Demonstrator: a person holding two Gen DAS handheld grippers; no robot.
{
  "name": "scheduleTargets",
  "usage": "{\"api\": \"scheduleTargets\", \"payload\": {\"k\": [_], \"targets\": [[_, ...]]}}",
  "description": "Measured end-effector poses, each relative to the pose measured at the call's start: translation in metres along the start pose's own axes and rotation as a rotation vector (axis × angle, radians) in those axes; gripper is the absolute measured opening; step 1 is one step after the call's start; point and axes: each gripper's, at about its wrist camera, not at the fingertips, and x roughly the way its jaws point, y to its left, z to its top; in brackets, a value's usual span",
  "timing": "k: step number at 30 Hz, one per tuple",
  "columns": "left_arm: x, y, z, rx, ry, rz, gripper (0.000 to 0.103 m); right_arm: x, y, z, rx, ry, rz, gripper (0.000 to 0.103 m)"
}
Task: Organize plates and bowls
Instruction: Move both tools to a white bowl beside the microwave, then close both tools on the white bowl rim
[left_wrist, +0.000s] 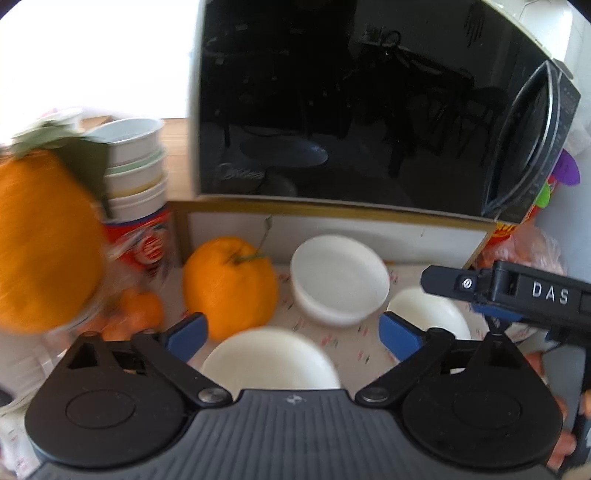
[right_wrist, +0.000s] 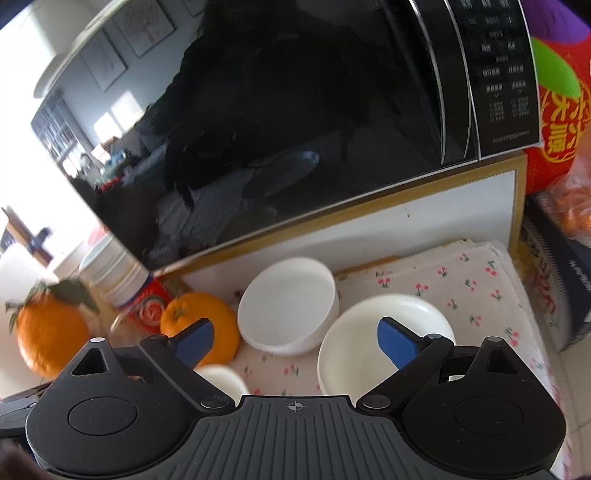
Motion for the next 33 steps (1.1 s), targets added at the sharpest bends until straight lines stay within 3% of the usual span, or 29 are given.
{"api": "scheduleTargets", "payload": {"k": [3,11,14,20,25,33], "targets": [[0.024,-0.004,0.006,-0.005,0.008,-0.021,0.078,0.017,-0.019,0.000,0.060,-0.032,0.081,0.093],[0.069,-0.010,0.008,-0.058,0.040,-0.070,0.040,0.060,-0.042,0.004,0.138,-0.014,0.088,0.042],[0.076,-0.012,0.004,-0.068,0.050,-0.055,0.032,0.067,-0.046,0.002,0.154,-0.015,0.081,0.031],[0.079,-0.010,-0.001,-0.081,0.019,-0.012,0.020,0.073,-0.047,0.000,0.154,-0.034,0.067,0.020],[0.086,0.000,-0.006,-0.104,0.040,-0.011,0.014,0.076,-0.045,-0.001,0.134,-0.028,0.034,0.011],[0.072,0.000,-0.003,-0.109,0.021,-0.011,0.012,0.068,-0.039,0.001,0.123,-0.049,0.032,0.009]]}}
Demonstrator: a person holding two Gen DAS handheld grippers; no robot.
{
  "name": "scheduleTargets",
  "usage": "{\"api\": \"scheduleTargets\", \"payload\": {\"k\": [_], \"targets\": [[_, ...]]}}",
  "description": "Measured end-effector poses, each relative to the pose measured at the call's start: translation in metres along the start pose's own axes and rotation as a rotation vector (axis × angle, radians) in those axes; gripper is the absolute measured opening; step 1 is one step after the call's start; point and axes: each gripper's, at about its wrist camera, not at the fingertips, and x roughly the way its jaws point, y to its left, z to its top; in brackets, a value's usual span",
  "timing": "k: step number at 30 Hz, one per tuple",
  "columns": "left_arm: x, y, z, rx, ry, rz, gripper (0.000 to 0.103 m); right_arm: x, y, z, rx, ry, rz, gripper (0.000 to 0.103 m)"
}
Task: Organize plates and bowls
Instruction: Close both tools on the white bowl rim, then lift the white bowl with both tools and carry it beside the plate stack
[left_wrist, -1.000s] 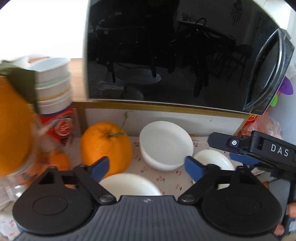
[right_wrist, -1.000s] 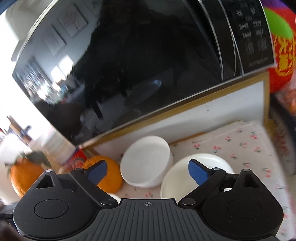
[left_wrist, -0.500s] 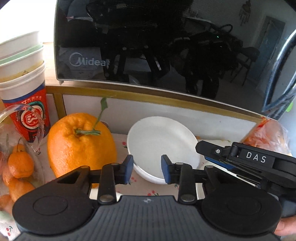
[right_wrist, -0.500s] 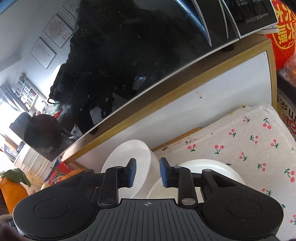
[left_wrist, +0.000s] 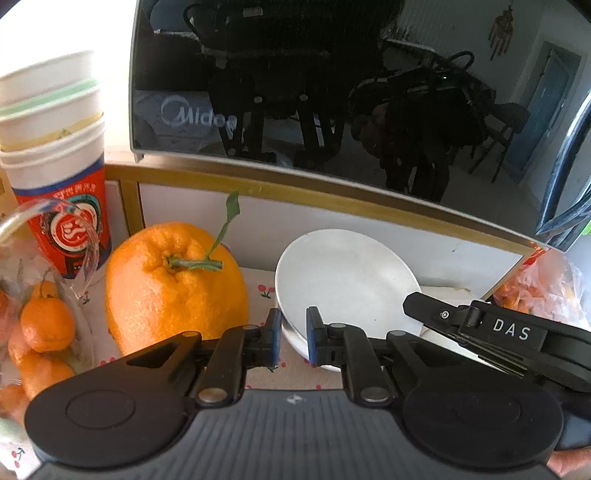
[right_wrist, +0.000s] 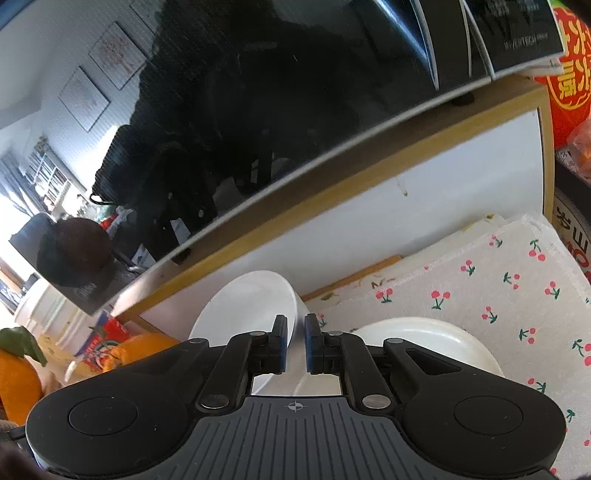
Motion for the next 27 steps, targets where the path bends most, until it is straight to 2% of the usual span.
{"api": "scheduleTargets", "payload": {"k": [5,12,19,27], "targets": [[-0.020,0.000,0.002,0.006,-0.014,0.006,0.012,-0.017,0.011,0.001,0.005,-0.027,0.015,0.010],[-0.064,0.002,0.002,0.000,-0.041,-0.007,0.012,-0.044,0.031,-0.005,-0.019,-0.022,0.003,0.010],[-0.106,0.006,-0.008,0.004,-0.064,-0.032,0.012,-0.083,0.054,-0.014,-0.048,-0.030,0.002,0.010],[-0.133,0.019,-0.025,-0.033,-0.056,-0.066,0.012,-0.119,0.079,-0.033,-0.086,-0.022,-0.010,0.011]]}}
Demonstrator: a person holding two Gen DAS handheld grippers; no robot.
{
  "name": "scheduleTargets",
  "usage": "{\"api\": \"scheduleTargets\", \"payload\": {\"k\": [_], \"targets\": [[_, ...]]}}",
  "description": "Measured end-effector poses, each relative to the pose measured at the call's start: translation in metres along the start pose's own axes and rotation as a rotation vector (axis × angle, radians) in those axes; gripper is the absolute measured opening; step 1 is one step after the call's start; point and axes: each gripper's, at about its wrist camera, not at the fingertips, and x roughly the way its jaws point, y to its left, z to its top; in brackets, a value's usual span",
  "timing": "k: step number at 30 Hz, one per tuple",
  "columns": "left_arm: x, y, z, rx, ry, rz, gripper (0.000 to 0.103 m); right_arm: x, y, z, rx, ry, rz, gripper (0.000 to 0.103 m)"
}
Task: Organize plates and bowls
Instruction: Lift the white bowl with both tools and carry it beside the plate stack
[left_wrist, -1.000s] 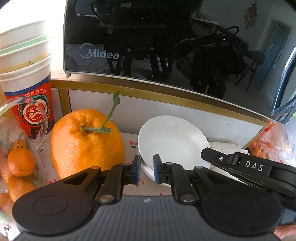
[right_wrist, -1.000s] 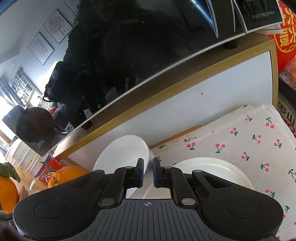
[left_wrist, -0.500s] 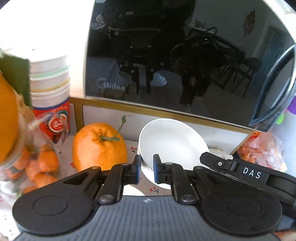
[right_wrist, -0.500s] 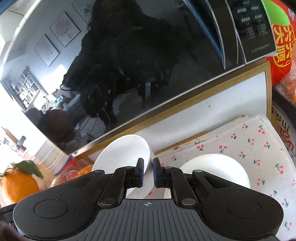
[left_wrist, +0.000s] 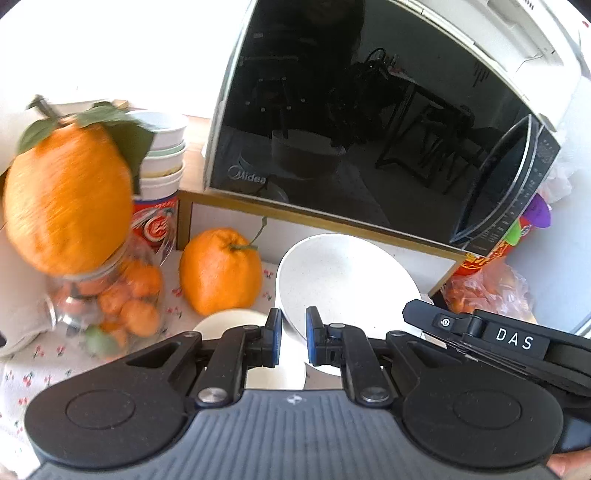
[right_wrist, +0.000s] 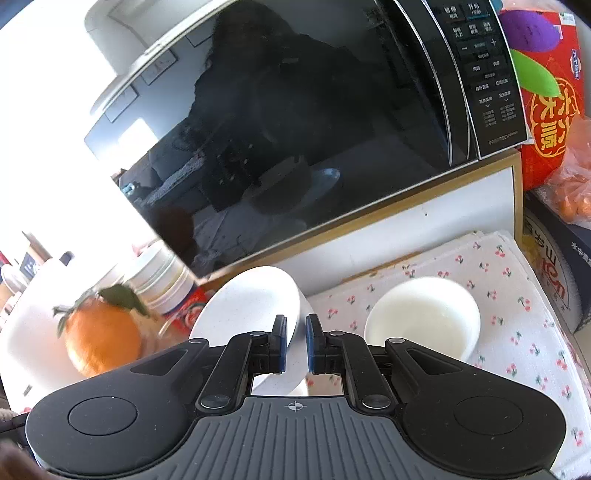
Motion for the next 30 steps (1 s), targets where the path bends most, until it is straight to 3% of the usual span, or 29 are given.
{"api": "scheduleTargets", "payload": {"k": [13,26,30], "targets": [[-0.043,0.037,-0.044,-0.006,0.051,-0.012,0.012,-0.040,0.034,-0.057,-0.028,0.099,-0.022,0.012],[-0.081,0.093,-0.078,-0.019,0.037,-0.014,0.012,-0.041,0.065,-0.112,-0.036,0.164,0.069,0.014],[-0.076,0.108,-0.083,-0.073,0.081,-0.022,0.012,-0.035,0.079,-0.125,-0.097,0.181,0.057,0.015]]}}
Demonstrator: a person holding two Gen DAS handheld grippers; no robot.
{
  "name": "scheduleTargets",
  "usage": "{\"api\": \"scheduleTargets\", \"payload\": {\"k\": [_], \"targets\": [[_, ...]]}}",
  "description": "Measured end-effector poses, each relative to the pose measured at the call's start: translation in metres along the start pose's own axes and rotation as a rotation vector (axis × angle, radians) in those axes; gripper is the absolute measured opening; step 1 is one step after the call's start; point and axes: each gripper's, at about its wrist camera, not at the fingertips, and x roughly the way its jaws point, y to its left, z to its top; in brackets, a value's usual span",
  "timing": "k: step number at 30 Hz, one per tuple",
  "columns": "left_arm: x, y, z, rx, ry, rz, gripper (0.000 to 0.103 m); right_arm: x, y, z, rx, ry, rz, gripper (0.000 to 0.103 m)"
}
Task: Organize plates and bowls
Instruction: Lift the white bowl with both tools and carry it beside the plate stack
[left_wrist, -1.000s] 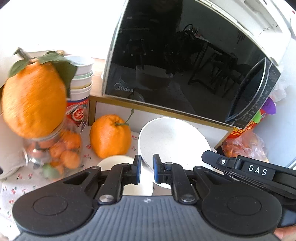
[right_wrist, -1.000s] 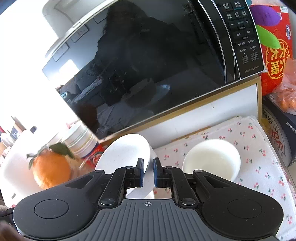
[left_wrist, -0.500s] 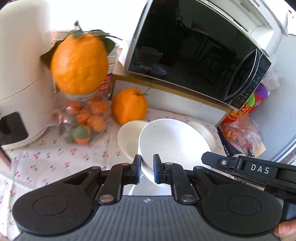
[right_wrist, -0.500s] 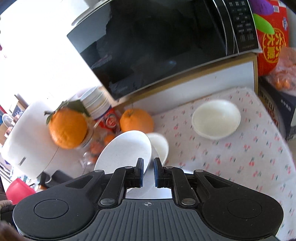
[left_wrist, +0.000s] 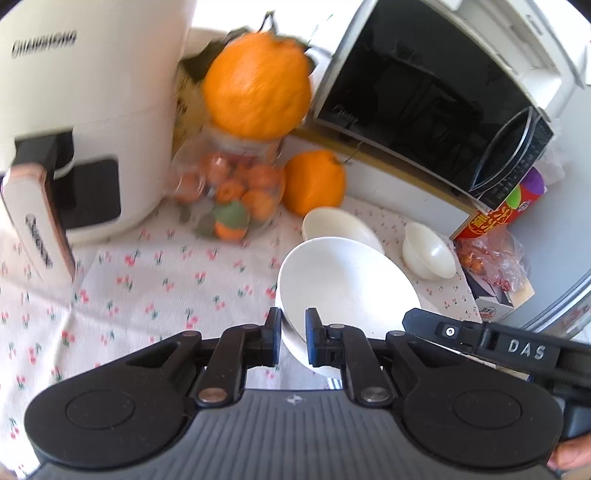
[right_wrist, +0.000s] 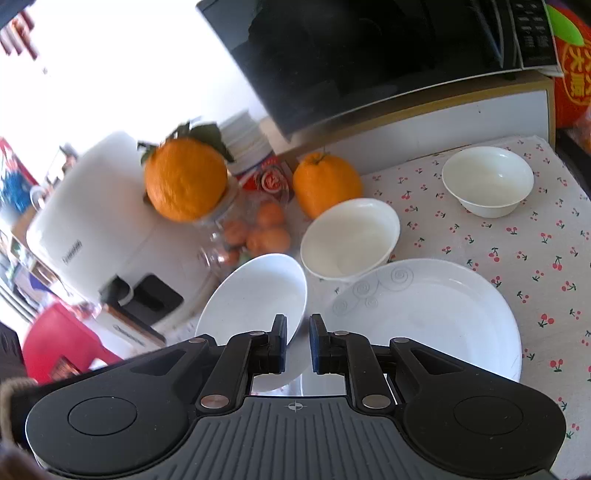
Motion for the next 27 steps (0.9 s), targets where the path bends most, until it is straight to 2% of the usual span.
{"api": "scheduleTargets", "payload": {"k": [8,18,21,27], "targets": [[-0.002,0.027,0.001,-0.024,0.045,0.030,0.012,0.024,0.012,-0.007,-0.004,0.061,0.028,0.015],[-0.015,0.048,-0.010,0.077,0.115,0.082,0.012,0.046,0.032,-0.028,-0.084,0.204,0.047,0.016],[-0.015,0.055,-0.014,0.082,0.139,0.085,0.012,0.050,0.033,-0.034,-0.072,0.246,0.068,0.017],[-0.013,0.061,-0.020,0.083,0.181,0.093,0.012,0.057,0.038,-0.042,-0.098,0.280,0.057,0.017]]}}
